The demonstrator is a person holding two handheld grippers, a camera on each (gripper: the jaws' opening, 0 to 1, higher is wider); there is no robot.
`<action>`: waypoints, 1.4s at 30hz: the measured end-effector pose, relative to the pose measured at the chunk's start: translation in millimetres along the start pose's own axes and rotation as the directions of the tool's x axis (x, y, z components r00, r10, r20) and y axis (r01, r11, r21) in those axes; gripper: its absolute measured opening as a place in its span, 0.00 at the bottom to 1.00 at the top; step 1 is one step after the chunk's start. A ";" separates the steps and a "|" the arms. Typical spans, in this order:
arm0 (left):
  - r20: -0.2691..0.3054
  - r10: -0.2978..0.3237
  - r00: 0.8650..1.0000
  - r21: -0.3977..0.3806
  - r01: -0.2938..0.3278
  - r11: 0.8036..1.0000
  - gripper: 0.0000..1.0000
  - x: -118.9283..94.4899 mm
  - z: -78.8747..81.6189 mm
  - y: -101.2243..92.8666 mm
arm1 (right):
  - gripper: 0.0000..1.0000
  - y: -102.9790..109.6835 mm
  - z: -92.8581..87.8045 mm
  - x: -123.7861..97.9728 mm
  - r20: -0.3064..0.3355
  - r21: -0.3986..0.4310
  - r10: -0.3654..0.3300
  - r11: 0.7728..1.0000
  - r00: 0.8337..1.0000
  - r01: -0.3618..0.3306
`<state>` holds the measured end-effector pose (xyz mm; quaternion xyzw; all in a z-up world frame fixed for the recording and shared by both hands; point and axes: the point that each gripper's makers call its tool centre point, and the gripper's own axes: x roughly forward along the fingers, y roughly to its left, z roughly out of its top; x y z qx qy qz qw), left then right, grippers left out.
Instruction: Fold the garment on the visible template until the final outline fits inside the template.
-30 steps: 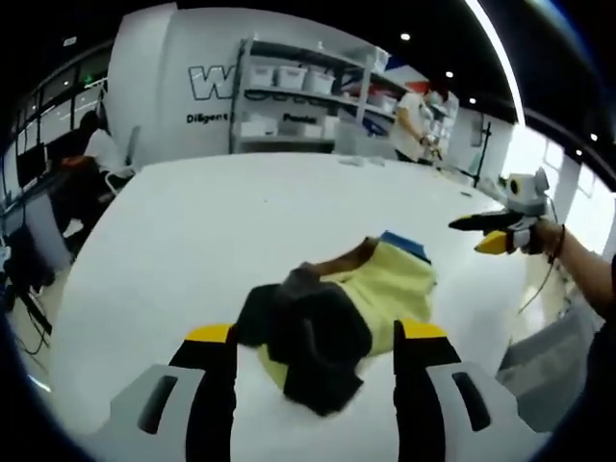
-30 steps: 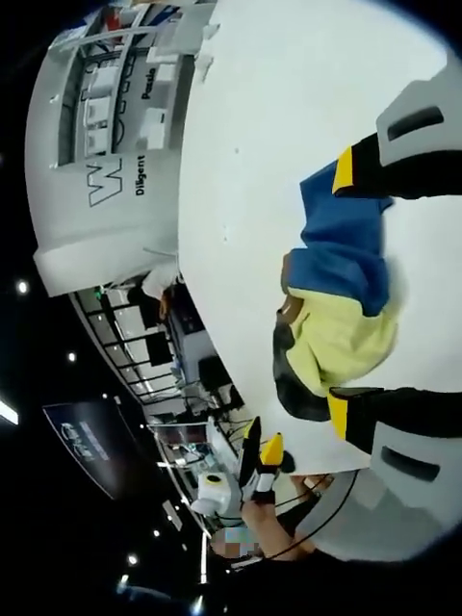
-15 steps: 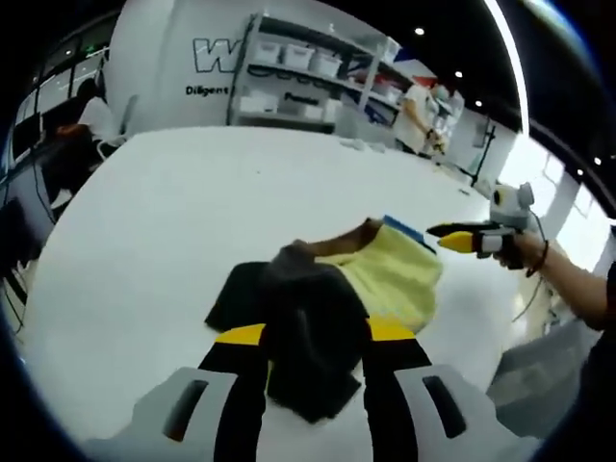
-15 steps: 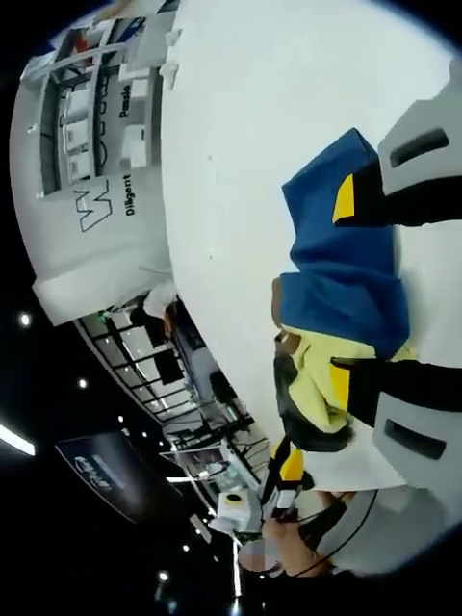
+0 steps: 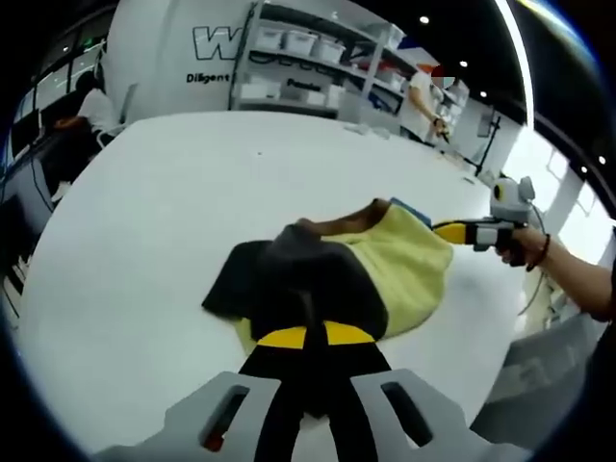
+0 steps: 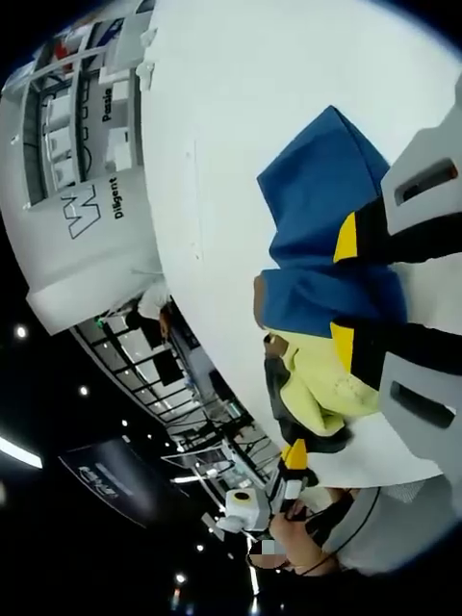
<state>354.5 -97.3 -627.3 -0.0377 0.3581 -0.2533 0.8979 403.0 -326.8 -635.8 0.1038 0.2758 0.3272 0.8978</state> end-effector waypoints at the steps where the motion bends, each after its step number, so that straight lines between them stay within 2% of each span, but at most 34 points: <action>1: 0.001 0.000 1.000 -0.001 0.000 1.000 0.02 -0.1 -0.3 0.1 | 0.13 0.0 -0.1 0.0 -0.001 0.001 -0.001 1.000 1.000 0.001; 5: 0.005 0.002 1.000 0.000 -0.002 1.000 0.01 -2.3 -0.5 -0.2 | 0.00 -0.6 -2.7 -0.5 -0.018 -0.019 -0.010 1.000 1.000 0.010; 13: 0.039 0.004 0.999 0.015 -0.005 1.000 0.01 -14.8 6.4 -2.6 | 0.00 5.6 2.2 -6.5 -0.013 -0.067 -0.006 0.998 1.000 0.005; 25: 0.133 0.036 0.990 0.053 -0.044 0.998 0.01 -40.3 37.0 5.6 | 0.00 11.2 23.2 -23.2 0.006 -0.138 -0.022 0.990 1.000 0.023; 31: 0.186 0.049 0.981 0.062 -0.062 0.996 0.01 -52.1 62.0 9.1 | 0.00 13.8 44.3 -29.3 0.013 -0.188 -0.043 0.981 0.999 0.045; 35: 0.220 0.057 0.974 0.105 -0.081 0.991 0.01 -58.0 80.3 10.7 | 0.00 19.8 65.1 -33.7 0.033 -0.227 -0.051 0.972 0.998 0.057; 41: 0.248 0.075 0.966 0.123 -0.108 0.987 0.01 -63.9 102.2 24.1 | 0.00 26.8 90.9 -34.8 0.040 -0.276 -0.063 0.959 0.997 0.072; 42: 0.261 0.077 0.962 0.123 -0.112 0.986 0.01 -66.1 107.7 26.5 | 0.00 27.1 97.5 -34.5 0.045 -0.302 -0.065 0.950 0.997 0.075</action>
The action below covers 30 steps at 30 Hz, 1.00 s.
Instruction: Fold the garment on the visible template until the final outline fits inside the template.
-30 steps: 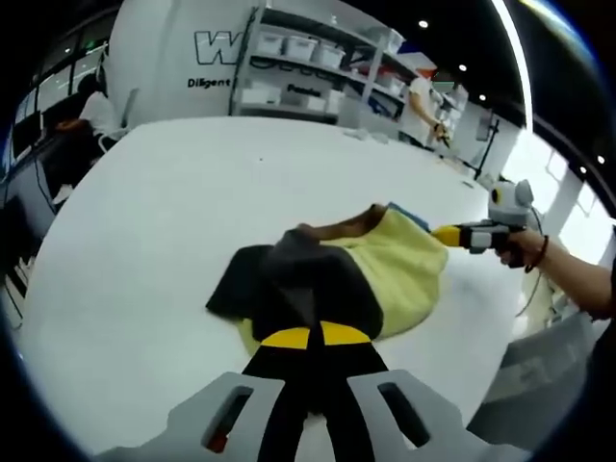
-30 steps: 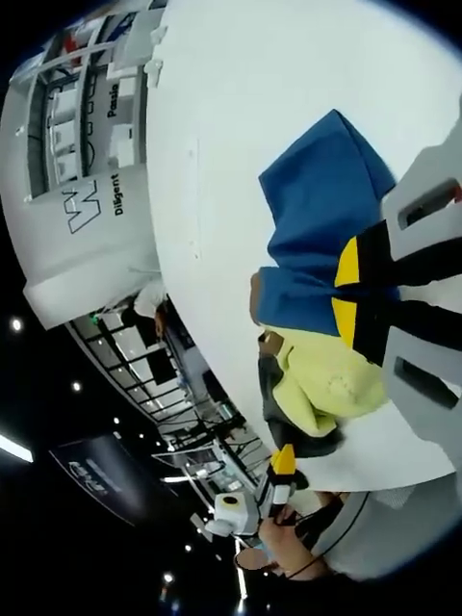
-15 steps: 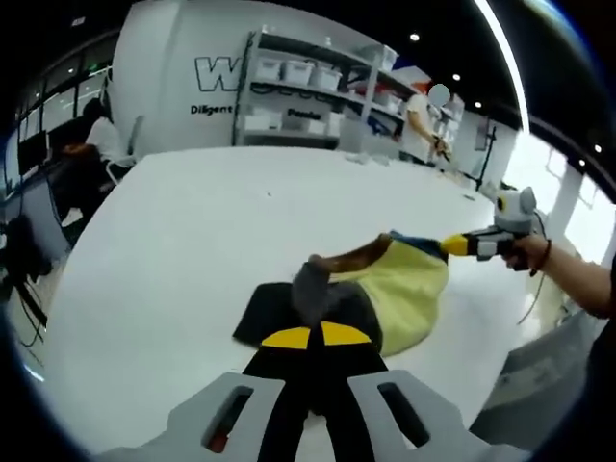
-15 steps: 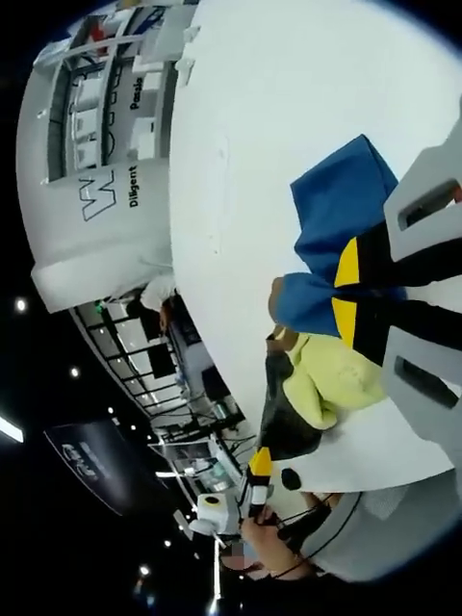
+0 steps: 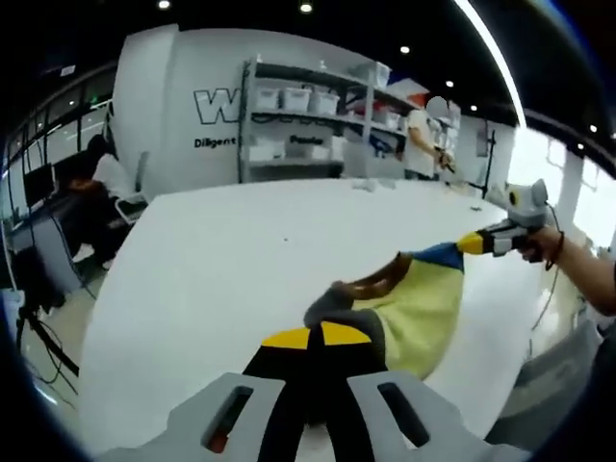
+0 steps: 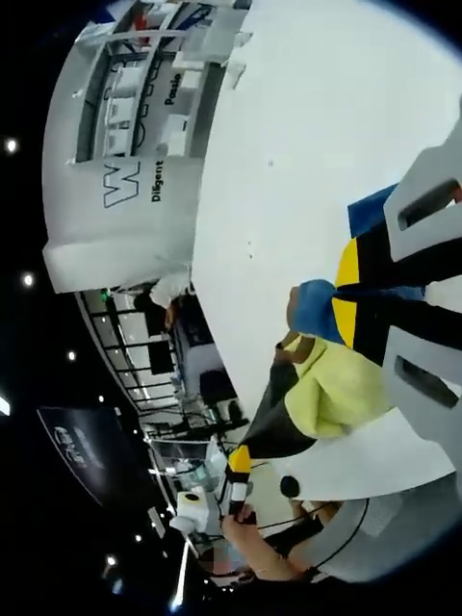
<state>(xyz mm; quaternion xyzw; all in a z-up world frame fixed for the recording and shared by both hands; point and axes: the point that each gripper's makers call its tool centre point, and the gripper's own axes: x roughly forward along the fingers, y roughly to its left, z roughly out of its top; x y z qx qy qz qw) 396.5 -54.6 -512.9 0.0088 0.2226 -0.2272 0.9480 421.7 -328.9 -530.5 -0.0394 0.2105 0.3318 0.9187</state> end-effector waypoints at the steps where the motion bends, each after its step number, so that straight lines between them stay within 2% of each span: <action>1: 0.012 0.003 1.000 -0.002 -0.003 1.000 0.01 0.2 5.8 3.9 | 0.00 -0.7 2.2 0.6 0.001 -0.003 0.000 1.000 1.000 0.000; 7: 0.059 0.034 0.998 -0.017 -0.033 0.999 0.01 11.6 30.9 27.2 | 0.00 -17.7 30.6 17.2 0.004 -0.005 -0.039 0.999 0.999 0.039; 15: 0.070 0.088 0.994 -0.030 -0.086 0.996 0.01 34.2 45.9 55.2 | 0.00 -40.1 60.4 47.5 0.023 0.049 -0.067 0.997 0.997 0.066; 22: -0.002 0.167 0.986 -0.041 -0.167 0.985 0.01 58.3 34.8 92.8 | 0.00 -57.6 60.8 74.8 -0.010 0.080 -0.095 0.992 0.995 0.095; 25: -0.049 0.191 0.980 -0.056 -0.194 0.979 0.01 73.2 22.7 109.3 | 0.00 -68.3 51.7 89.7 -0.041 0.089 -0.114 0.989 0.993 0.117; 27: -0.060 0.209 0.976 -0.035 -0.211 0.977 0.01 85.9 16.8 117.9 | 0.00 -76.0 41.3 98.2 -0.084 0.097 -0.136 0.985 0.987 0.144; 29: -0.083 0.211 0.974 0.006 -0.211 0.977 0.01 95.6 9.9 123.2 | 0.00 -80.5 35.9 106.5 -0.100 0.085 -0.147 0.984 0.984 0.156; 30: -0.124 0.225 0.967 0.002 -0.226 0.974 0.01 102.4 0.2 127.7 | 0.00 -83.0 32.9 110.4 -0.107 0.092 -0.154 0.982 0.982 0.164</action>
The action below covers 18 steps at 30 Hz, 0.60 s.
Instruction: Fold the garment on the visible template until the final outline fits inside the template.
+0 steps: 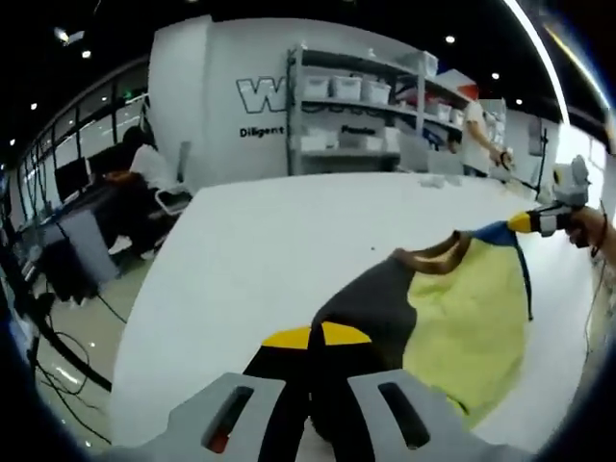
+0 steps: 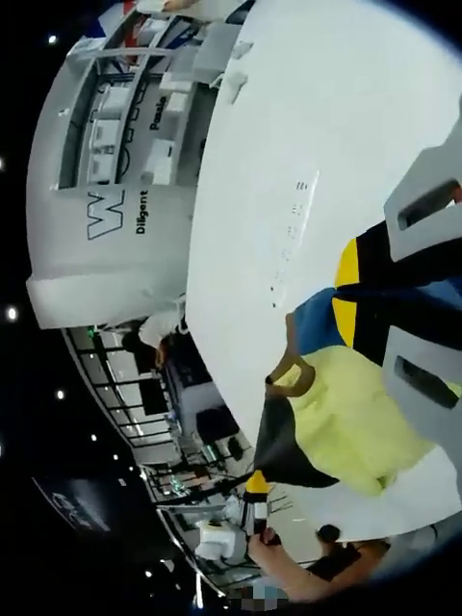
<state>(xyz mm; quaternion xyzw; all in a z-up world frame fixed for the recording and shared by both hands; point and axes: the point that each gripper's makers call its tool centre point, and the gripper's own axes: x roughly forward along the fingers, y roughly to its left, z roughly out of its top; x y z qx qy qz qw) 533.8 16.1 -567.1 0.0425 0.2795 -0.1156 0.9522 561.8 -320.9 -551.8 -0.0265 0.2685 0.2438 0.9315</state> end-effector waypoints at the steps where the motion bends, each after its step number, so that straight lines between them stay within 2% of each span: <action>1: -0.005 0.003 1.000 0.003 -0.003 1.000 0.01 6.3 -2.0 1.0 | 0.00 -2.4 -9.6 7.3 -0.041 0.026 -0.007 1.000 0.999 0.008; 4: -0.050 0.027 0.998 0.010 -0.026 1.000 0.01 25.3 -14.6 9.4 | 0.00 -12.6 -26.4 23.7 -0.106 -0.029 -0.059 0.998 0.993 0.056; 6: -0.083 0.018 0.996 0.002 -0.018 1.000 0.01 34.8 -23.8 10.6 | 0.00 -20.9 -40.3 31.5 -0.169 -0.143 -0.123 0.985 0.978 0.099; 7: -0.097 0.016 0.995 0.007 -0.016 1.000 0.01 38.0 -27.7 10.8 | 0.00 -20.7 -45.9 35.2 -0.187 -0.157 -0.130 0.982 0.974 0.101; 9: -0.146 0.033 0.989 0.032 -0.029 0.999 0.01 44.7 -40.1 14.7 | 0.00 -18.7 -52.7 46.4 -0.179 -0.147 -0.127 0.984 0.976 0.101; 13: -0.202 0.063 0.977 0.082 -0.047 0.996 0.01 55.6 -57.3 23.7 | 0.00 -25.3 -71.2 64.0 -0.217 -0.132 -0.134 0.986 0.967 0.107; 18: -0.220 0.067 0.973 0.105 -0.044 0.993 0.01 64.6 -64.8 27.7 | 0.00 -31.5 -80.0 75.5 -0.224 -0.129 -0.143 0.985 0.964 0.116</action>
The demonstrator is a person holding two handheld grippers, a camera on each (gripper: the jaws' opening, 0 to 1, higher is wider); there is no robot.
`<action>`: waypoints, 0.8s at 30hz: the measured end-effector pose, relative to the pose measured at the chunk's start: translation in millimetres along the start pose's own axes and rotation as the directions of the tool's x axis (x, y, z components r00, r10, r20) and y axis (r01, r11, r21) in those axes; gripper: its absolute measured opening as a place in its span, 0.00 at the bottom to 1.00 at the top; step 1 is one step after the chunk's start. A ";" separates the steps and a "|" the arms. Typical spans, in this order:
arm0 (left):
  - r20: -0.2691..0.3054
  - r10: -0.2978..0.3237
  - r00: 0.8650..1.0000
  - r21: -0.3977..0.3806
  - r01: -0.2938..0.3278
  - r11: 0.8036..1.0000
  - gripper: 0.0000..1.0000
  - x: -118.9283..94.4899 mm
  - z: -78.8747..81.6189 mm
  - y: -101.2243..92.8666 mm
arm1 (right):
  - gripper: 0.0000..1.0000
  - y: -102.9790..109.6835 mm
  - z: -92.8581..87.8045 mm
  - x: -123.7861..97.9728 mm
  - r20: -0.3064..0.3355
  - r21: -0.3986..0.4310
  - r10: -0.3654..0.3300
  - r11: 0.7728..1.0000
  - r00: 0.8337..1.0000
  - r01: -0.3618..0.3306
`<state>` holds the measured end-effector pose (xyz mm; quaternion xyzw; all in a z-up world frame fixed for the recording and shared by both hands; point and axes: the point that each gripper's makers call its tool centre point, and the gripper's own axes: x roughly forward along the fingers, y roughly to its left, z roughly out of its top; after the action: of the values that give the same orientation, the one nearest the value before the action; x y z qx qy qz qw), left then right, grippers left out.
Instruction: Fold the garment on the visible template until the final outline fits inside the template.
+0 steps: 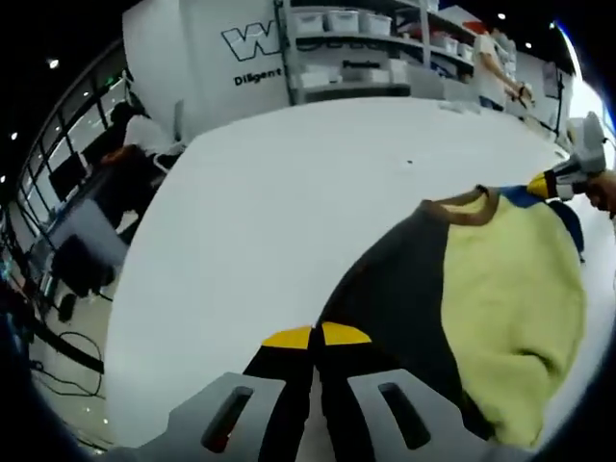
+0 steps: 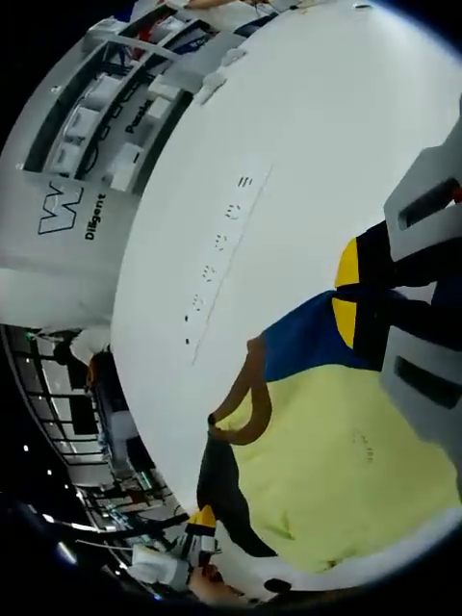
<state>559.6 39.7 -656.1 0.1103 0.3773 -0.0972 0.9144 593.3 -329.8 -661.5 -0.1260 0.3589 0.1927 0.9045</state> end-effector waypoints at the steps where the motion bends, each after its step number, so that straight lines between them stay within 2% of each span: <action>1: -0.002 0.003 1.000 0.011 -0.003 1.000 0.01 1.8 -0.5 0.2 | 0.00 -1.6 -0.1 1.7 -0.001 0.010 -0.003 1.000 1.000 0.003; 7: -0.003 0.003 1.000 0.012 -0.003 1.000 0.01 11.0 -0.8 2.1 | 0.00 -10.3 11.7 8.2 0.060 0.036 -0.037 0.999 0.998 0.035; 12: 0.008 0.014 1.000 0.014 -0.014 1.000 0.01 10.8 1.4 1.5 | 0.00 -11.7 12.9 16.4 0.046 0.007 -0.052 0.999 0.998 0.052; 17: 0.015 0.021 1.000 0.003 -0.021 1.000 0.02 11.9 2.0 3.6 | 0.00 -10.1 7.6 20.1 0.028 0.046 -0.049 0.998 0.998 0.048; 18: 0.018 0.027 0.999 -0.004 -0.027 1.000 0.02 12.0 2.2 4.4 | 0.00 -9.6 7.3 20.1 0.029 0.052 -0.050 0.997 0.998 0.048; 19: 0.022 0.061 0.998 -0.008 -0.061 0.998 0.04 10.9 2.9 9.7 | 0.00 -9.1 6.4 19.8 0.030 0.058 -0.052 0.997 0.998 0.050; 20: 0.025 0.078 0.997 0.016 -0.078 0.997 0.05 9.6 4.3 12.9 | 0.00 -6.7 7.1 19.4 0.047 0.085 -0.045 0.996 0.998 0.041; 22: 0.046 0.083 0.995 0.010 -0.084 0.996 0.09 5.0 9.4 13.7 | 0.00 -7.8 8.9 17.2 0.071 0.120 -0.056 0.992 0.996 0.047; 24: 0.089 0.088 0.992 -0.002 -0.088 0.996 0.15 -0.3 19.7 16.5 | 0.00 -6.8 18.0 13.1 0.137 0.185 -0.054 0.982 0.989 0.028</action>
<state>576.8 50.1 -640.2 0.1234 0.3309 -0.0618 0.9335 615.8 -325.9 -657.1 -0.0359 0.3073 0.1488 0.9392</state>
